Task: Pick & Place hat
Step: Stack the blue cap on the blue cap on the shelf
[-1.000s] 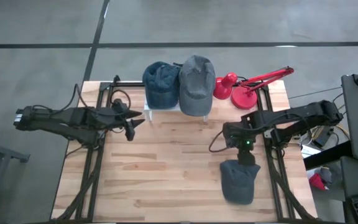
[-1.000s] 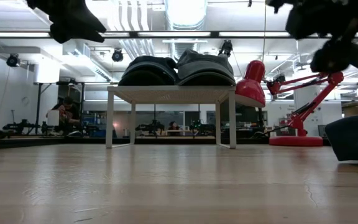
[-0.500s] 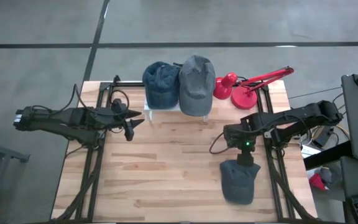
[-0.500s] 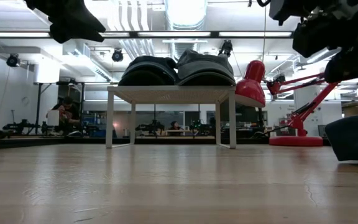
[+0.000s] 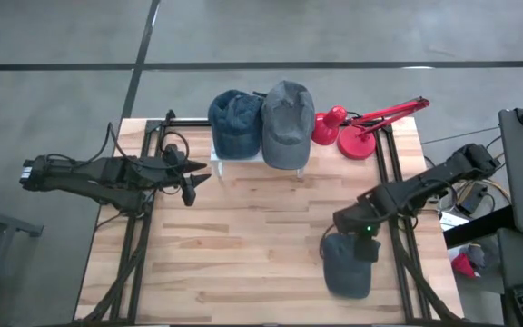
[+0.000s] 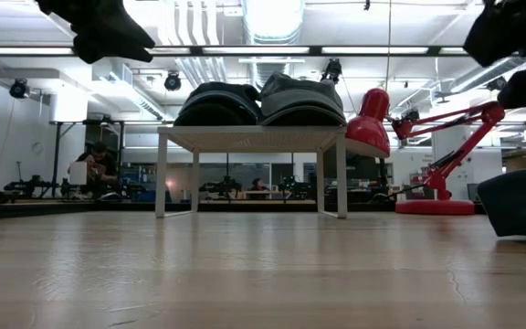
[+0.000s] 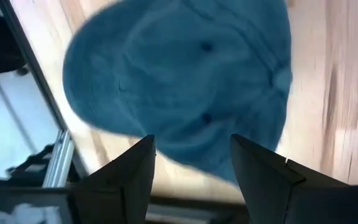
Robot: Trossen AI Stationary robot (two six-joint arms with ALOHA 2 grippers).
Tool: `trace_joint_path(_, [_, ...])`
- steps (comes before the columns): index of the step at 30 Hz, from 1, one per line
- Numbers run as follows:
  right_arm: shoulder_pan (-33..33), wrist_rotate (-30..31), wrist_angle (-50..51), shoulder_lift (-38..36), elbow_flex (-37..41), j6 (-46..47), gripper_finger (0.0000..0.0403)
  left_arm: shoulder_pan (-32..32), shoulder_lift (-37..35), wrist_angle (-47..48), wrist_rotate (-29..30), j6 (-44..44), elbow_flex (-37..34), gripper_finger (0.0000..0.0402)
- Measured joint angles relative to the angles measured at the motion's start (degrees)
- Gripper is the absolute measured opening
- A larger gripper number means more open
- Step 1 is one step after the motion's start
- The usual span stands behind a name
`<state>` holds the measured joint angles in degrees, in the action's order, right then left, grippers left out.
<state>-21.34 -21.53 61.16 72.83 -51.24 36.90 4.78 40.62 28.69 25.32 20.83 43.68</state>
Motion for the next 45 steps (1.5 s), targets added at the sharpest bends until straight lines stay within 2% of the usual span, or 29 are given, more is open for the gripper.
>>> trace_joint_path(3, [-2.46, 3.44, -3.51, 0.01, 0.00, 0.44, 0.0203, 0.00, 0.00, 0.07, 0.00, -0.01, 0.00, 0.0165])
trace_joint_path(9, [-4.85, 6.44, -8.15, 0.01, 0.46, -0.83, 0.0203, 0.00, 0.00, 0.15, 0.00, -0.01, 0.00, 0.0165])
trace_joint_path(18, [-6.35, 6.47, -11.92, 1.31, 2.12, -0.83, 0.0203, 0.00, 0.00, 0.65, 0.00, 0.08, 0.00, 0.0165])
trace_joint_path(31, [-8.05, 5.08, -15.08, 18.31, 2.06, -1.31, 0.0203, -0.02, 0.09, 0.93, 0.02, 0.32, 0.00, 0.0165])
trace_joint_path(36, [-8.05, 5.02, -16.41, 22.22, 1.92, -1.31, 0.0202, -0.02, 0.09, 0.93, 0.04, 0.59, 0.00, 0.0165])
trace_joint_path(40, [-8.05, 5.95, -16.47, 22.76, 1.88, -1.33, 0.0178, -0.02, 0.09, 0.92, 0.04, 0.67, 0.00, 0.0165])
trace_joint_path(45, [-8.07, 7.51, -16.67, 22.39, 1.92, -1.33, 0.0115, -0.02, 0.09, 0.92, 0.04, 0.86, 0.00, 0.0165])
